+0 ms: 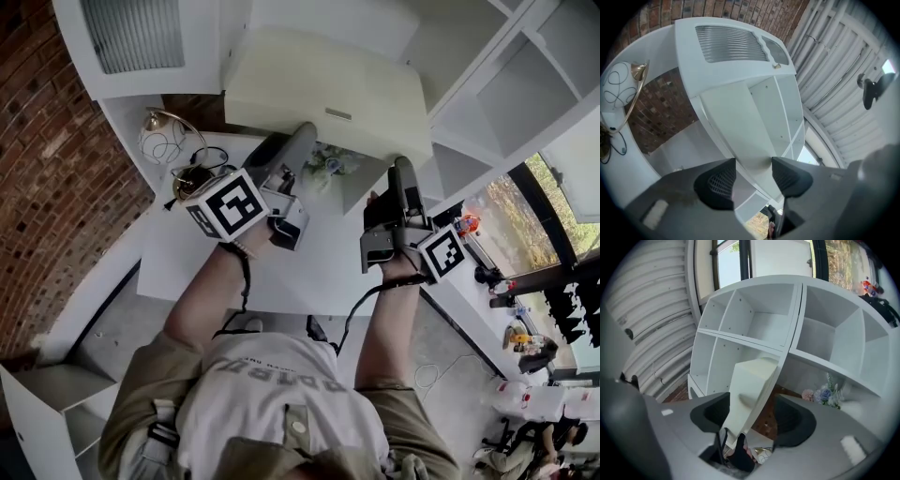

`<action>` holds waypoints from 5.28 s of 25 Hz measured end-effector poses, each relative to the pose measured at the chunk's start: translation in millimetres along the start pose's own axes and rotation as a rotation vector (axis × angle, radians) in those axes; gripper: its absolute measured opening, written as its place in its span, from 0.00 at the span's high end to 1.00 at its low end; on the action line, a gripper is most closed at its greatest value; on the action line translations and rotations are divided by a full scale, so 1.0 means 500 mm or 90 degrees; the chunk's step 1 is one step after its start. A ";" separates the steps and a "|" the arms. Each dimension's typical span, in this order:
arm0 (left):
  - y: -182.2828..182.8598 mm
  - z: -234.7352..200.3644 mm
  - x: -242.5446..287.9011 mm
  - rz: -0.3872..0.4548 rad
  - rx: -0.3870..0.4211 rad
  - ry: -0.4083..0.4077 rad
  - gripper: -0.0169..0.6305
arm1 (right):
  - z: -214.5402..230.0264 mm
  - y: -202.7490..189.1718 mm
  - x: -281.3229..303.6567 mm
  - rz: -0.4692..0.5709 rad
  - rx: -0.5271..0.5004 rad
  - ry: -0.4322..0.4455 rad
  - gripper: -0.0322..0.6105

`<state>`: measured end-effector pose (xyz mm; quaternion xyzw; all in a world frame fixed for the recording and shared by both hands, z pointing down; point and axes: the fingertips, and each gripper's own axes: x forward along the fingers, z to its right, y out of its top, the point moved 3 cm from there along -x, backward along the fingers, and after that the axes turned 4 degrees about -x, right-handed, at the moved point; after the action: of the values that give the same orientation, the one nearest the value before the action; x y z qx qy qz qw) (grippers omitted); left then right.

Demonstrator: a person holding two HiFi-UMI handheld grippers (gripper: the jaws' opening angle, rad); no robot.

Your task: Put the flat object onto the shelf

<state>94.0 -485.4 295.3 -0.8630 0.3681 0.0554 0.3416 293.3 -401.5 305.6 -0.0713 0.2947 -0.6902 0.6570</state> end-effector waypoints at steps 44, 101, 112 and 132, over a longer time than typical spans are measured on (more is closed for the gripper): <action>0.083 -0.102 0.092 -0.068 0.094 0.058 0.59 | 0.078 0.043 0.157 0.007 -0.062 -0.070 0.69; 0.046 -0.097 0.009 -0.080 0.253 0.098 0.41 | 0.032 -0.030 0.088 -0.015 -0.391 -0.067 0.64; -0.019 -0.033 -0.129 -0.113 0.537 0.196 0.54 | 0.008 -0.099 -0.050 -0.052 -0.575 -0.092 0.75; -0.178 0.106 -0.391 -0.085 0.747 0.305 0.96 | -0.041 -0.207 -0.322 -0.116 -0.693 -0.105 0.94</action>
<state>20.8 -291.2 371.8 -0.5419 0.3488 -0.3713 0.6684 214.1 -246.3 387.1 -0.4796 0.5489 -0.4841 0.4840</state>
